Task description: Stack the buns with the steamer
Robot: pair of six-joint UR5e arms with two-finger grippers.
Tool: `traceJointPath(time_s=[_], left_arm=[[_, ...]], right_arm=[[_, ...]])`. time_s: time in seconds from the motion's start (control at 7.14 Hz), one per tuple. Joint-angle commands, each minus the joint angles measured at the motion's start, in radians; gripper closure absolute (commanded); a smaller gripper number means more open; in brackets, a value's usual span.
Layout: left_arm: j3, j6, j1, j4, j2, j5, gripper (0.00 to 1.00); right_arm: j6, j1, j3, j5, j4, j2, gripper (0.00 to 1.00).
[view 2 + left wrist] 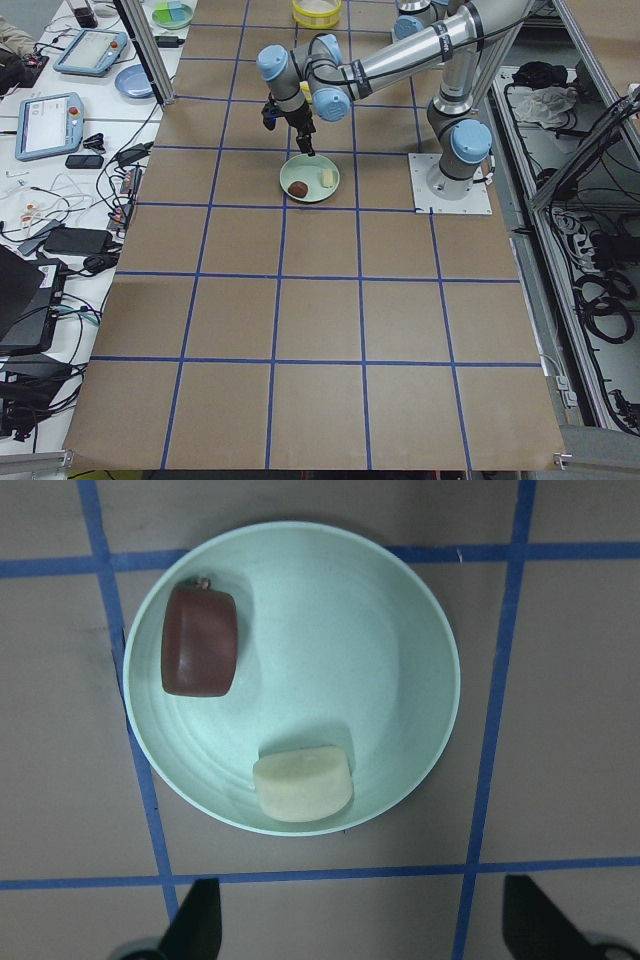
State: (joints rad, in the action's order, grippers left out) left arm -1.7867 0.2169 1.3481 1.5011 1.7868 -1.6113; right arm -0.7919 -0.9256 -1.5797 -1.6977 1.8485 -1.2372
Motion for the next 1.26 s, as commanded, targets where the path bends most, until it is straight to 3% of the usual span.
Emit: traceJointPath(time_s=[0.0, 0.14, 0.28, 0.42, 0.56, 0.7, 0.98, 1.12], left_arm=[[-0.025, 0.004, -0.042, -0.008, 0.092, 0.007, 0.00], [-0.040, 0.006, -0.046, -0.039, 0.118, 0.004, 0.00], [-0.040, 0.001, -0.046, -0.045, 0.146, 0.007, 0.00], [-0.042, 0.002, -0.046, -0.041, 0.161, 0.007, 0.02], [-0.042, 0.001, -0.046, -0.039, 0.174, 0.008, 0.02], [-0.042, 0.006, -0.047, -0.032, 0.183, -0.005, 0.02], [-0.042, 0.004, -0.049, -0.010, 0.192, -0.013, 0.02], [-0.042, -0.005, -0.050, -0.007, 0.195, -0.012, 0.12]], right_arm=[[-0.207, 0.014, -0.089, -0.036, 0.215, 0.088, 0.10], [-0.249, 0.042, -0.150, -0.025, 0.313, 0.097, 0.12], [-0.304, 0.053, -0.161, -0.017, 0.343, 0.110, 0.25], [-0.340, 0.060, -0.161, -0.004, 0.353, 0.129, 0.45], [-0.357, 0.063, -0.161, -0.003, 0.366, 0.134, 0.75], [-0.366, 0.063, -0.161, -0.008, 0.365, 0.134, 0.99], [-0.371, 0.067, -0.160, -0.007, 0.353, 0.130, 1.00], [-0.363, 0.071, -0.160, 0.003, 0.331, 0.124, 1.00]])
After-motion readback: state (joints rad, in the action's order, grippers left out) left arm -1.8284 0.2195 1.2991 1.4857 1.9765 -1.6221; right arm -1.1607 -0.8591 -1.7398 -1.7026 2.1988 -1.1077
